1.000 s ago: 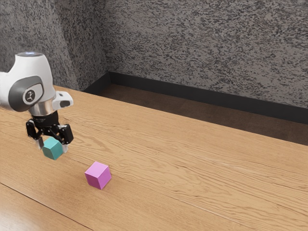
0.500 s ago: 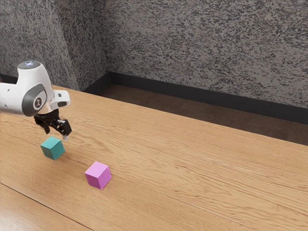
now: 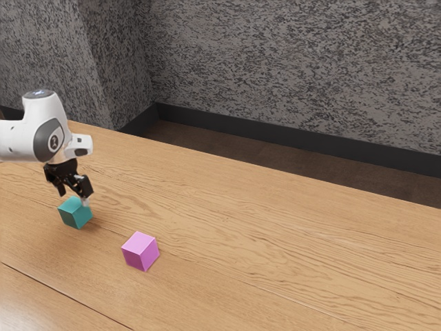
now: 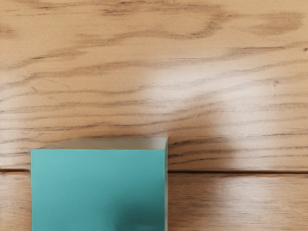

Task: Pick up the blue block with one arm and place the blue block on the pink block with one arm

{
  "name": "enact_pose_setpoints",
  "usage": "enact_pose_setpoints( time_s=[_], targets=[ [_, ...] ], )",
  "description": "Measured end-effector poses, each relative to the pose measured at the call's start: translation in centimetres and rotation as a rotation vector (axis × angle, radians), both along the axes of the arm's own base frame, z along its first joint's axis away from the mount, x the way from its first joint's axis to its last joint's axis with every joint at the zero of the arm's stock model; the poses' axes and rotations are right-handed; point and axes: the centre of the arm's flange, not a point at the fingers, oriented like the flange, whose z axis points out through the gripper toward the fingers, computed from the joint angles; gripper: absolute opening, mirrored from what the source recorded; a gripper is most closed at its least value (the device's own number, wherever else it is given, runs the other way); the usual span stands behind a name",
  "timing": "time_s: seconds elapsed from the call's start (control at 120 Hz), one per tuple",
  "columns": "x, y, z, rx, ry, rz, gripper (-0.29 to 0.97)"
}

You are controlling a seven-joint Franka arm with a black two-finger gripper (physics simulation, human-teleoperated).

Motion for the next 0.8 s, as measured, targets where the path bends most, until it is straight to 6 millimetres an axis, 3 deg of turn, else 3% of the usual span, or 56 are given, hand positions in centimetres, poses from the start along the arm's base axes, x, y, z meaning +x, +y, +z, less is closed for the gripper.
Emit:
enact_pose_setpoints(
  time_s=[0.142, 0.342, 0.483, 0.8],
  targets=[
    [0.0, 0.9, -1.0, -0.035, 0.017, -0.024, 0.68],
    [-0.1, 0.8, -1.1, -0.071, 0.033, -0.092, 0.68],
    [-0.4, 1.8, -0.8, -0.075, 0.033, -0.117, 0.68],
    [0.9, 2.9, -1.8, -0.083, 0.048, -0.177, 0.68]
  ],
)
